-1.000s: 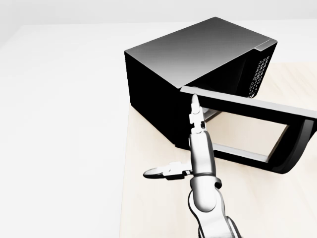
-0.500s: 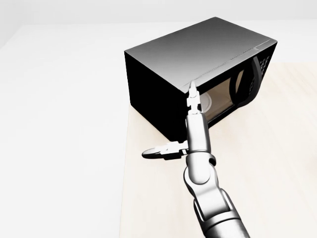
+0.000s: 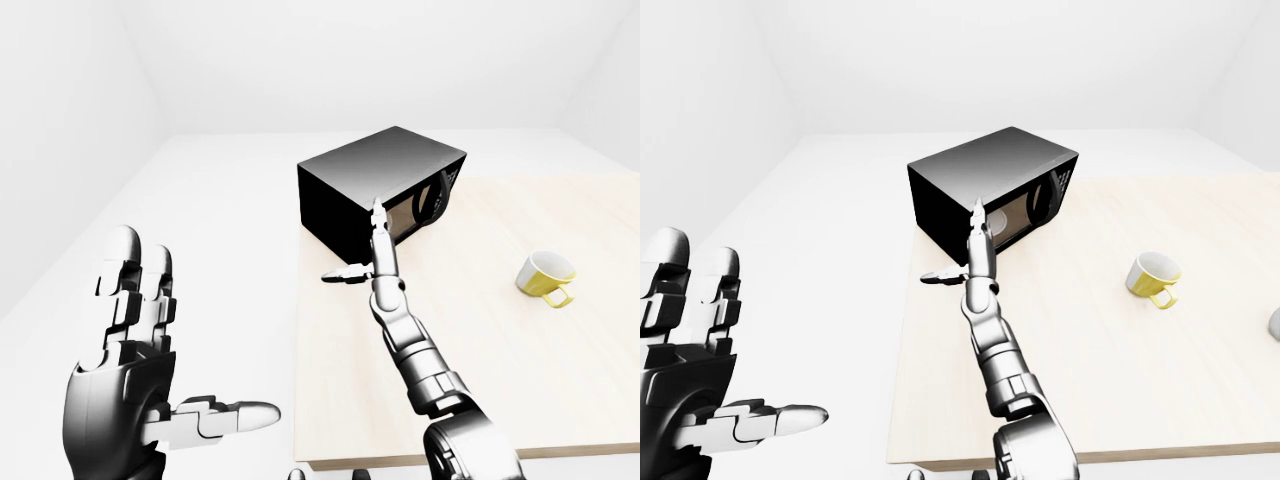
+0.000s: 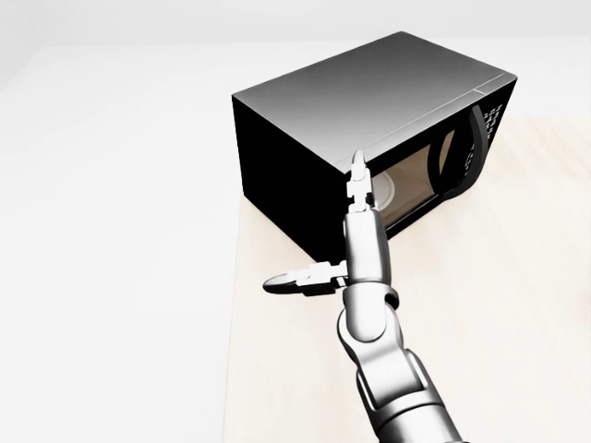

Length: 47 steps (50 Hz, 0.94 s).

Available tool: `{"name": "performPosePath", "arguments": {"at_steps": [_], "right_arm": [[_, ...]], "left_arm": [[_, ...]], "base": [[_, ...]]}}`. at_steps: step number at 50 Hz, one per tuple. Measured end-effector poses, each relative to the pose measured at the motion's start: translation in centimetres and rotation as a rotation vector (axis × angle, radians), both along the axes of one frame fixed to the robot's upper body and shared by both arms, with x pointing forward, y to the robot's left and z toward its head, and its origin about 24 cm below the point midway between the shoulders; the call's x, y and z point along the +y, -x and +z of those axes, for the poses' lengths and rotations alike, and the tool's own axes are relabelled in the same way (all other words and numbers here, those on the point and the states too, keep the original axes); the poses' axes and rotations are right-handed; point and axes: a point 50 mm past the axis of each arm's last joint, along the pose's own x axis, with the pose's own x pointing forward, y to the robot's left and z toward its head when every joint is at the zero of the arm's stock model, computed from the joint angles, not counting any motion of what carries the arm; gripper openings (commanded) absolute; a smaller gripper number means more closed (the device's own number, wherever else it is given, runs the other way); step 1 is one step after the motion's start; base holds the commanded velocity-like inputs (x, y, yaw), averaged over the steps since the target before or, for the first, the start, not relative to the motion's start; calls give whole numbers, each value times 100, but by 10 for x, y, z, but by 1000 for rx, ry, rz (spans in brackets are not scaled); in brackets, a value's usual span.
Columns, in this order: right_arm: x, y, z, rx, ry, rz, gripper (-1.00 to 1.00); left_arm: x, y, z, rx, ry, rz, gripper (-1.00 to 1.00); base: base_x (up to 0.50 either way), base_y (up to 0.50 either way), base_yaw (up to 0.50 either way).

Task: Close the microwave.

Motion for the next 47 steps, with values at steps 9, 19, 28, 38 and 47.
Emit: {"name": "performPosePath", "arguments": {"at_steps": [9,19,28,38,47], "right_arm": [[-7,1,20,-72,-15,17,100],[-18,32,55,-197,-23,39,100],[-30,79,73,-304,-42,62,100],[-51,137,80,-351,-60,50,100],[-56,168,92,-392,-62,56,100]], "left_arm": [[0,0,0,0,-1,0,100],[-1,1,0,0,-2,-1,100],[-2,1,-1,1,-5,-4,100],[-2,1,-1,3,-7,-4,100],[-2,0,-1,5,-8,-2,100]], "base": [[0,0,0],[0,0,0],[0,0,0],[0,0,0],[0,0,0]]}}
